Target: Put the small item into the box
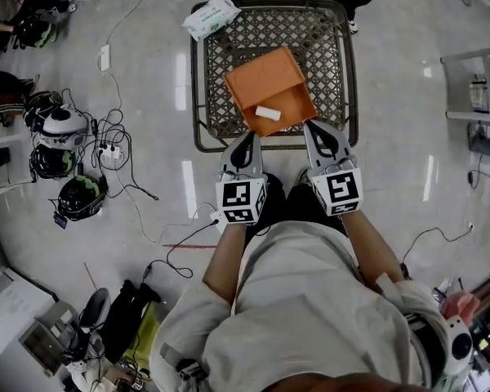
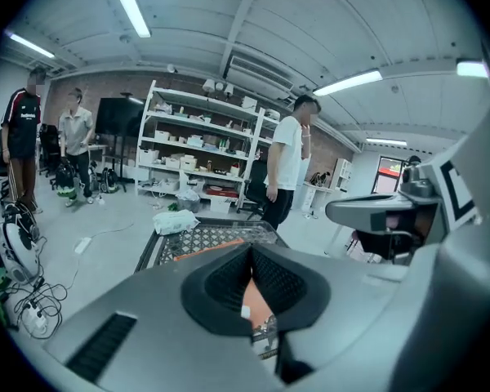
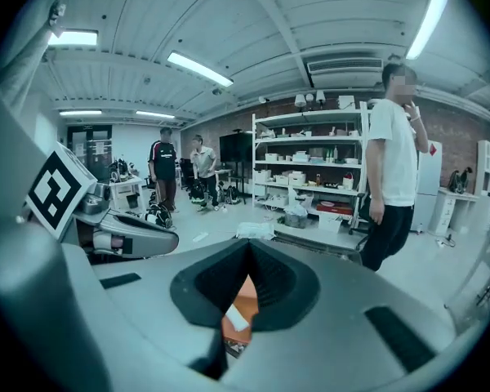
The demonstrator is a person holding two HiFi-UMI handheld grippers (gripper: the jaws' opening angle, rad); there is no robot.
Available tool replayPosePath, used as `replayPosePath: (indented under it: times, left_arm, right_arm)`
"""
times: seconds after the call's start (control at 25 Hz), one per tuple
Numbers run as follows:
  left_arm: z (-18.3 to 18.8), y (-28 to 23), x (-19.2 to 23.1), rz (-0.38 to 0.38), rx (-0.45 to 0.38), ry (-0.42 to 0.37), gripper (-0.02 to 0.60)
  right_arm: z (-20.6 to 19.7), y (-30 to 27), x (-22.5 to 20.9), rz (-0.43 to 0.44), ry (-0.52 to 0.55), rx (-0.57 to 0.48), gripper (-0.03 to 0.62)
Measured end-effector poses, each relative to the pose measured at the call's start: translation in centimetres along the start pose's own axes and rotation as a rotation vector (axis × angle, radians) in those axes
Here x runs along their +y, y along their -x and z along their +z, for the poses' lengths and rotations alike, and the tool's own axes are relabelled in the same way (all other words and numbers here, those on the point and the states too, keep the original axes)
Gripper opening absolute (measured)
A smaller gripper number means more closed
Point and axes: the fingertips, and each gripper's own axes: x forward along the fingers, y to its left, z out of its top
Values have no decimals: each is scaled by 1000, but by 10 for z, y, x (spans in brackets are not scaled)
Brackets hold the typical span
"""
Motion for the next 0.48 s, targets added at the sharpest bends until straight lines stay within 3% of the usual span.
replayPosePath:
  times: [0.48]
  left_arm:
    - [46, 32, -73, 106, -139, -68, 9]
  right_arm:
    - [33, 81, -37, 11, 28, -159, 3]
